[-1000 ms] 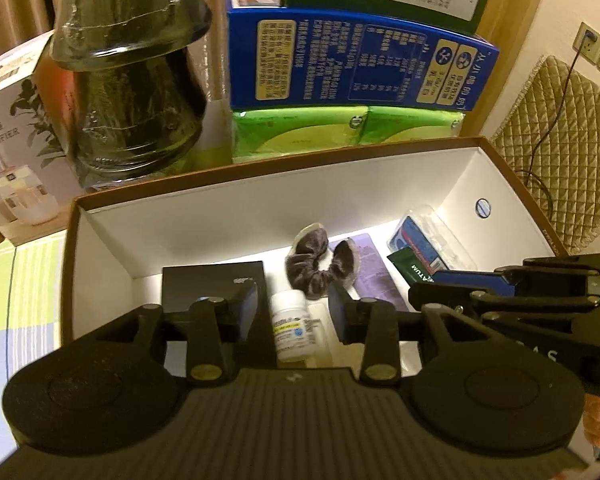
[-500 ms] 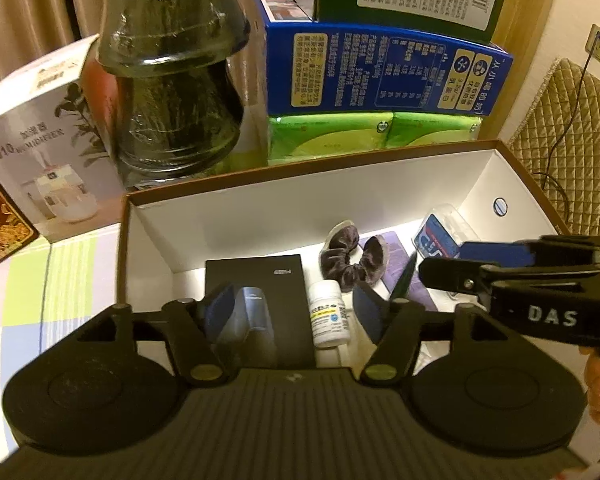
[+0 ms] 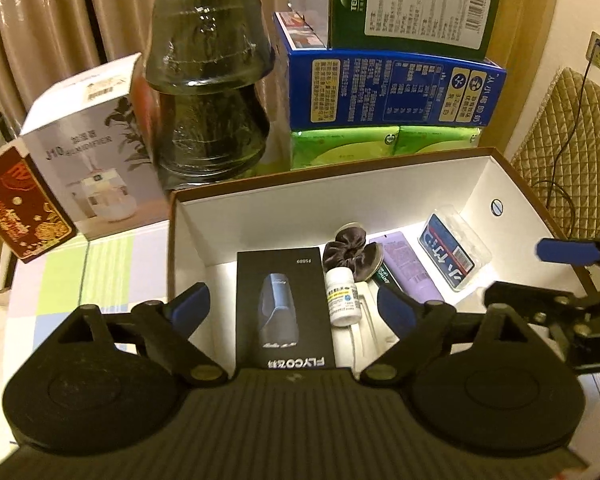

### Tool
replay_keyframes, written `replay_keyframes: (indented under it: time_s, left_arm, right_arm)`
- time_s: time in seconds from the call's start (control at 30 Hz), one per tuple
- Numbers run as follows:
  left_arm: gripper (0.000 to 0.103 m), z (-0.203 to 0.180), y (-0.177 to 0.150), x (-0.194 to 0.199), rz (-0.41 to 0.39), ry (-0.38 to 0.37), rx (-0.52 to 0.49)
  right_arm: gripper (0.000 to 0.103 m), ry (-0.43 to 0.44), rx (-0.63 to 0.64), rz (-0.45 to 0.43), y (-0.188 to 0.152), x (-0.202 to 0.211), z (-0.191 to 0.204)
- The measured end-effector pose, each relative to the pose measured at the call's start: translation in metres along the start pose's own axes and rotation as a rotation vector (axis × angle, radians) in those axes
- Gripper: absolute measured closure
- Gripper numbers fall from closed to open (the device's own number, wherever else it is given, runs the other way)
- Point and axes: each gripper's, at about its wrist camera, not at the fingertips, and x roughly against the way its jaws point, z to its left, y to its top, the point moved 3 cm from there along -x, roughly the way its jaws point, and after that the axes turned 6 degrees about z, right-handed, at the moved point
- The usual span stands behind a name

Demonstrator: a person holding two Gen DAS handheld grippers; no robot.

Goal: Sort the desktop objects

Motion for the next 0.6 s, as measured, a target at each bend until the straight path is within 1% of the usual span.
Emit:
replay_keyframes:
  time_s: [0.17, 0.3, 0.47, 0.6]
  left_arm:
    - [0.01, -0.001, -0.011, 0.024, -0.031, 0.02, -0.005]
    - [0.004, -0.003, -0.022, 0.049, -0.059, 0.067, -0.006]
    - [0.001, -0.002, -0.037, 0.079, -0.089, 0.12, 0.014]
    - [0.001, -0.005, -0.05, 0.102, -0.107, 0.146, 0.026]
  right_arm:
    - [0.002, -0.01, -0.003, -0.031, -0.011, 0.027, 0.003]
    - [0.002, -0.015, 0.001, -0.05, -0.021, 0.049, 0.005]
    - [0.002, -0.052, 0.023, -0.062, -0.034, 0.073, 0.014]
    - [0.002, -0.064, 0.036, -0.07, -0.046, 0.092, 0.02]
